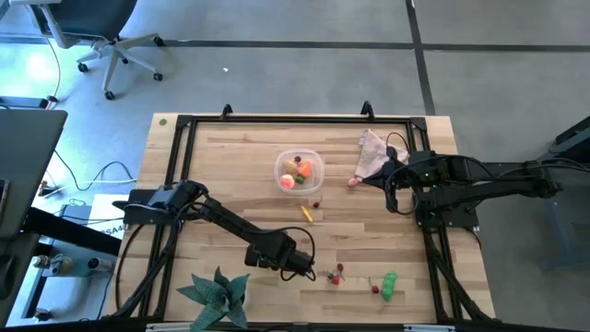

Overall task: Pick and placing Produce into tupperware
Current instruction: Put the yellow corn into the transparent bin

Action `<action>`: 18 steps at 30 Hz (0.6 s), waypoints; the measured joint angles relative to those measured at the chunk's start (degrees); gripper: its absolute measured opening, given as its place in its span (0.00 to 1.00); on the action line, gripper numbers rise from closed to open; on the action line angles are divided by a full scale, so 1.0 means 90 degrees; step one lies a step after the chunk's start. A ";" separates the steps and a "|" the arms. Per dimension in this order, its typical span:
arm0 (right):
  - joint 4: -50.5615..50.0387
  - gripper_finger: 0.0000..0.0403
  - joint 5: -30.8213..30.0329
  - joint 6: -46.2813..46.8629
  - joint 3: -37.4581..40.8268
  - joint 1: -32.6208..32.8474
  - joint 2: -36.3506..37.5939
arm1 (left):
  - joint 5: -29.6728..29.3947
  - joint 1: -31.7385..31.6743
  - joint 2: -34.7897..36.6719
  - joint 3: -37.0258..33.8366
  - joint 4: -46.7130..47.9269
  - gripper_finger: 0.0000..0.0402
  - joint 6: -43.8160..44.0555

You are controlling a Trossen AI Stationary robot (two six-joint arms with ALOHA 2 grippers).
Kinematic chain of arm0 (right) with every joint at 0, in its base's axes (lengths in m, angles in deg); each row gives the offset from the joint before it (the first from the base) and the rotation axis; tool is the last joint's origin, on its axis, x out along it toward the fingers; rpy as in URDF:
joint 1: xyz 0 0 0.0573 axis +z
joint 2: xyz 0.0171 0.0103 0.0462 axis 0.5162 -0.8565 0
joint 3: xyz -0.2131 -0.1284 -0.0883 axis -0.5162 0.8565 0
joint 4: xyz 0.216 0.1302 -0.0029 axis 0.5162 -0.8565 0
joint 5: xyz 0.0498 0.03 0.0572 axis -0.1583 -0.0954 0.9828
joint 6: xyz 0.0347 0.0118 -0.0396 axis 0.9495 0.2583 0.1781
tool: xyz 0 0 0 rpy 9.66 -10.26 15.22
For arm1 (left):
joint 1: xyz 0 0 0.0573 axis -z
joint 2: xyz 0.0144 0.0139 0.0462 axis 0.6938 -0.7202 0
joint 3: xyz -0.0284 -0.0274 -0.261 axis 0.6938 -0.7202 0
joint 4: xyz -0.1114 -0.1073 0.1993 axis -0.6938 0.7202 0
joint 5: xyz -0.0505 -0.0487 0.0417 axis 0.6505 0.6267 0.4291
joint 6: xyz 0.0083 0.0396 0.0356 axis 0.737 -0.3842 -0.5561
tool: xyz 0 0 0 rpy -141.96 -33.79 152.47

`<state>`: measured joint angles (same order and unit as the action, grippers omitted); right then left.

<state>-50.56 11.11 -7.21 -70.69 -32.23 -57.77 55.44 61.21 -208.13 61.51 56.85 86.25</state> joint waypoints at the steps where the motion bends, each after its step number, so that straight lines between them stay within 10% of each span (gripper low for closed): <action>1: 0.0000 0.00 -0.0001 -0.0001 0.0000 0.0001 0.0000 | 0.0000 0.0000 0.0000 0.0000 0.0000 0.39 0.0000; 18: 0.0000 0.00 0.0001 -0.0002 0.0000 0.0000 0.0000 | 0.0000 0.0000 -0.0005 0.0000 -0.0005 0.23 -0.0010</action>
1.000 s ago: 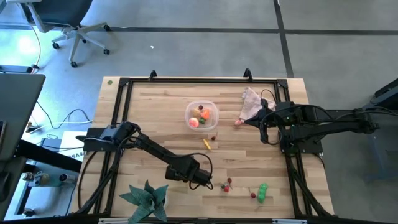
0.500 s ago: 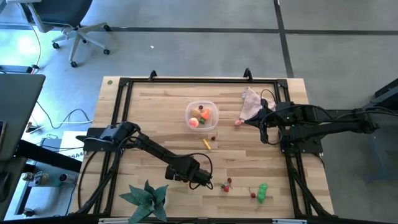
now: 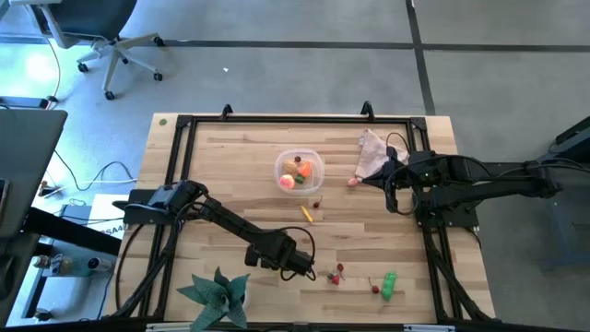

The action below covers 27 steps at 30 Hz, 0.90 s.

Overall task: Pick and placing Produce into tupperware
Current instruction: Put the yellow corn into the transparent bin

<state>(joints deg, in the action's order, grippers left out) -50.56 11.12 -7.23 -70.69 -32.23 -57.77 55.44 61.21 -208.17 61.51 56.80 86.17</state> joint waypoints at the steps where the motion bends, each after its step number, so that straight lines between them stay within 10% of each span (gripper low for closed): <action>1: 0.0000 0.00 -0.0002 0.0002 0.0000 0.0001 0.0000 | 0.0000 -0.0002 0.0000 -0.0002 -0.0002 0.22 0.0000; 27: 0.0000 0.00 -0.0001 0.0002 0.0000 0.0001 0.0001 | 0.0000 -0.0001 0.0000 -0.0002 -0.0024 0.13 0.0002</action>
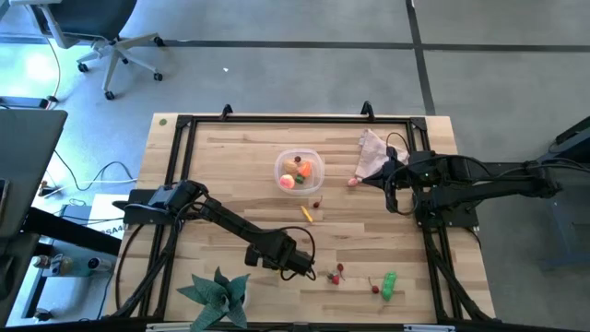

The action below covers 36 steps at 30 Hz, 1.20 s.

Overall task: Pick and placing Produce into tupperware
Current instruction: Put the yellow corn into the transparent bin

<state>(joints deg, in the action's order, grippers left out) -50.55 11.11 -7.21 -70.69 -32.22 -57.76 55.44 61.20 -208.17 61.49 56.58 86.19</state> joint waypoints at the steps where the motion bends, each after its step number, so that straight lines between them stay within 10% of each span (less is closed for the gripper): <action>1: 0.0000 0.00 0.0000 -0.0002 0.0000 0.0000 -0.0001 | 0.0000 -0.0001 0.0000 0.0000 0.0002 0.13 0.0003; 24: -0.0038 0.00 0.0000 -0.0001 -0.0005 -0.0001 0.0002 | -0.2898 -0.0649 0.0678 0.2270 0.2868 0.13 -0.0687; 36: -0.0047 0.00 0.0000 -0.0001 -0.0005 -0.0001 0.0002 | -0.1886 -0.2872 0.0685 0.3077 0.2659 0.13 -0.3227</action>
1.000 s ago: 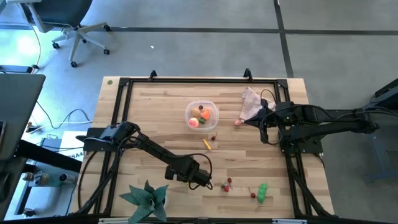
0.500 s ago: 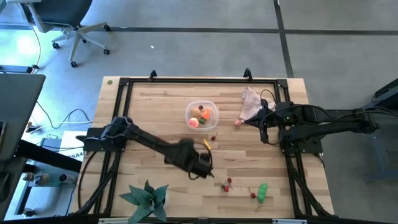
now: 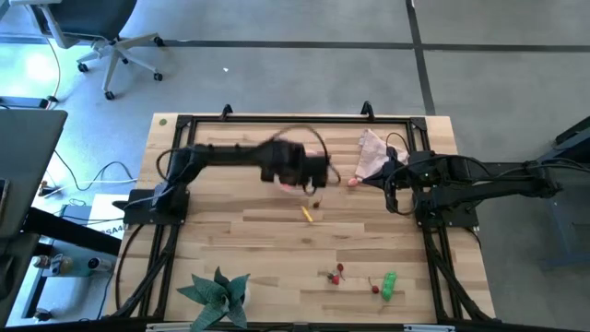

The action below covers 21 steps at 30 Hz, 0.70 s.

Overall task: Pick and placing Produce into tupperware
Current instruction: Put the yellow corn into the transparent bin

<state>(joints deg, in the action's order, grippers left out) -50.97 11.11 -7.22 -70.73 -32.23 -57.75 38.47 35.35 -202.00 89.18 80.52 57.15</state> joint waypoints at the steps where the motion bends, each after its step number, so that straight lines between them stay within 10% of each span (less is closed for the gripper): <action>1: -0.0002 0.00 0.0000 0.0001 0.0000 0.0001 0.0000 | 0.0222 -0.0180 -0.0029 0.0004 0.0000 0.13 -0.0194; 21: 0.0000 0.00 0.0000 0.0000 0.0000 0.0000 -0.0002 | 0.1573 -0.1261 -0.0160 -0.2144 -0.2168 0.13 -0.1354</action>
<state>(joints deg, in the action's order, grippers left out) -50.97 11.11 -7.22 -70.73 -32.23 -57.77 52.62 24.01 -203.45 69.88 61.00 44.97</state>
